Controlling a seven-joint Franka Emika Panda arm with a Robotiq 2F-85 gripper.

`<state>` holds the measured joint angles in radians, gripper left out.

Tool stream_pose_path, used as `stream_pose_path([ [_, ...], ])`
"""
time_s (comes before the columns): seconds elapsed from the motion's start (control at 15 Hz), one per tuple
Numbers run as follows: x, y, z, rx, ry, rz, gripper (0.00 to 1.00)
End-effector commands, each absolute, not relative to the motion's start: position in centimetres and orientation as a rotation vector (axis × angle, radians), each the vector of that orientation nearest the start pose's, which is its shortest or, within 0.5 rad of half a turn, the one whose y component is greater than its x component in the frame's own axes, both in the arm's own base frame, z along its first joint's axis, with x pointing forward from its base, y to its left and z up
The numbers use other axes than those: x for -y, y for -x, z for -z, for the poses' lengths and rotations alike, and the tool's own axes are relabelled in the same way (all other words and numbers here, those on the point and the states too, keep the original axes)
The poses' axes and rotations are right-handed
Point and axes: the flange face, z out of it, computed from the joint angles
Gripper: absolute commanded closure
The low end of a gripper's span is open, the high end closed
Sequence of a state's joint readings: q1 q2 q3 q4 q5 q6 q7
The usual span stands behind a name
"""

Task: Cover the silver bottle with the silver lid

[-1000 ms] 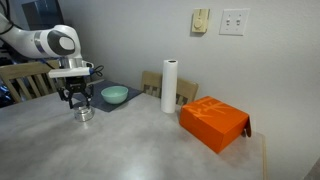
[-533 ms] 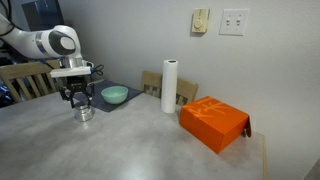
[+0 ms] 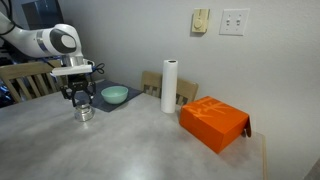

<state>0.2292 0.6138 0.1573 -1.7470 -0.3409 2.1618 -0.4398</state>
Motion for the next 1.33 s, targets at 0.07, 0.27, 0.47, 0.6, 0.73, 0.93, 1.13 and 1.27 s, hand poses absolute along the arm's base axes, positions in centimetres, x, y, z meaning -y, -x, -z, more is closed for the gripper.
stream_pose_path([
  [0.07, -21.5, -61.6, -21.0, 1.652, 2.778, -0.347, 0.56],
  [0.27, -21.3, -61.9, -20.8, 1.671, 2.734, -0.362, 0.56],
  [0.47, -21.3, -62.2, -20.2, 1.685, 2.700, -0.388, 0.56],
  [0.6, -21.5, -62.3, -19.7, 1.694, 2.684, -0.411, 0.56],
  [0.73, -21.8, -62.4, -19.4, 1.702, 2.673, -0.427, 0.56],
  [0.93, -22.1, -62.6, -19.2, 1.709, 2.663, -0.447, 0.56],
  [1.13, -22.8, -62.4, -19.1, 1.719, 2.653, -0.455, 0.56],
  [1.27, -23.3, -62.1, -19.1, 1.725, 2.651, -0.457, 0.56],
])
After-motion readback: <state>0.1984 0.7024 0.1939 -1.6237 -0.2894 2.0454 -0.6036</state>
